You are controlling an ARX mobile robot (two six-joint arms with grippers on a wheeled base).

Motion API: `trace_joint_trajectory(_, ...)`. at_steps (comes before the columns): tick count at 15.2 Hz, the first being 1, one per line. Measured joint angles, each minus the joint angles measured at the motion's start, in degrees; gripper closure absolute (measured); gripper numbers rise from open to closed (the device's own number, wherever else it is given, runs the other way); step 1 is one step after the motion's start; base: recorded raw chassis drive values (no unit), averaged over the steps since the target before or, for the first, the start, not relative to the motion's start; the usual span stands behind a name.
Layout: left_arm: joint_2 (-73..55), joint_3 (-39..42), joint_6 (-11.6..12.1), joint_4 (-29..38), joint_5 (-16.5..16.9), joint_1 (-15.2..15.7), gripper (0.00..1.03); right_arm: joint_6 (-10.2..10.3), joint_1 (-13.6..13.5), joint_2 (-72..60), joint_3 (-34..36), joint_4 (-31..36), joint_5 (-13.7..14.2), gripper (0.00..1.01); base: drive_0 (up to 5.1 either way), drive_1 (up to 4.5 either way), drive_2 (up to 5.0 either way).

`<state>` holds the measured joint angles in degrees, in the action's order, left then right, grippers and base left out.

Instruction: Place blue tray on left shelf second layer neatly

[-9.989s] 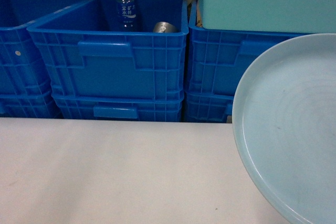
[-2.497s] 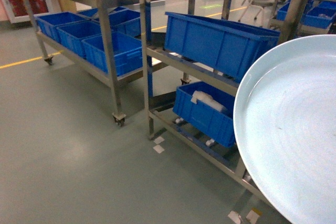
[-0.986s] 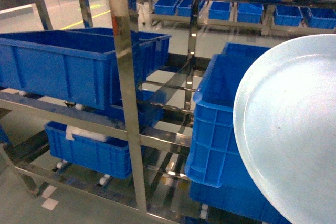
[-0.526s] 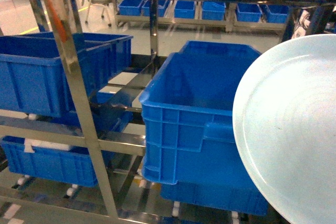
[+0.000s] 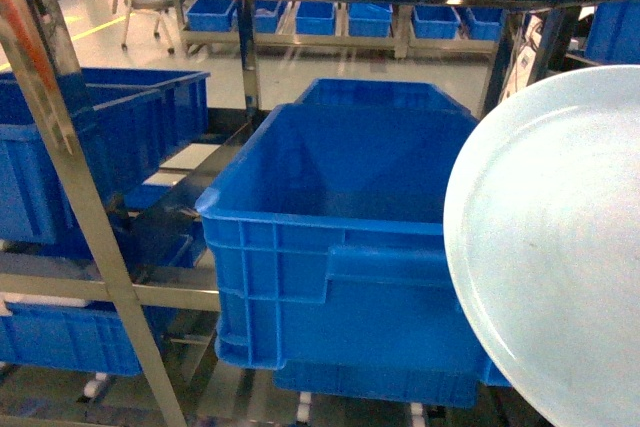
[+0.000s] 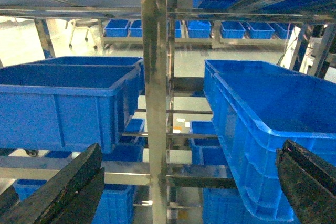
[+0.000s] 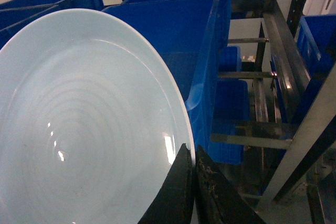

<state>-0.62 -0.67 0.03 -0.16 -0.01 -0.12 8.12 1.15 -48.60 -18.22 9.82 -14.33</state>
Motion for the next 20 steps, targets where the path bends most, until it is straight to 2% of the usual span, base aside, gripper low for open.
trace_joint_trajectory(4, 0.00, 0.00, 0.00, -0.07, 0.00, 0.00, 0.05, 0.00, 0.00, -0.04, 0.00, 0.02, 0.00, 0.99, 0.0, 4.02, -4.0)
trace_joint_trajectory(10, 0.00, 0.00, 0.00, -0.04, 0.00, 0.00, 0.05, 0.04, 0.04, -0.07, -0.02, -0.17, -0.17, 0.99, 0.0, 0.00, 0.0)
trace_joint_trajectory(11, 0.00, 0.00, 0.00, -0.07, 0.00, 0.00, 0.05, 1.68, 1.22, -1.01, -0.39, -2.49, -2.67, 0.99, 0.0, 0.00, 0.0)
trace_joint_trajectory(12, 0.00, 0.00, 0.00, -0.07, 0.00, 0.00, 0.05, 4.31, 2.27, -3.54, -1.46, -4.52, -4.70, 0.99, 0.0, 0.00, 0.0)
trace_joint_trajectory(14, 0.00, 0.00, 0.00, -0.07, 0.00, 0.00, 0.05, 12.92, 2.60, -10.51, -5.44, -6.86, -8.72, 0.99, 0.0, 0.00, 0.0)
trace_joint_trajectory(16, 0.00, 0.00, 0.00, -0.04, 0.00, 0.00, 0.05, 19.43, 1.70, -15.56, -9.09, -5.25, -9.31, 0.99, 0.0, 0.00, 0.0)
trace_joint_trajectory(17, 0.00, 0.00, 0.00, -0.07, 0.00, 0.00, 0.05, 21.31, 0.59, -18.27, -11.17, -4.57, -9.01, 0.99, 0.0, 0.00, 0.0)
trace_joint_trajectory(20, 0.00, 0.00, 0.00, -0.04, -0.02, 0.00, 0.05, 24.33, -1.01, -23.06, -14.51, -4.72, -9.18, 0.99, 0.0, 0.00, 0.0)
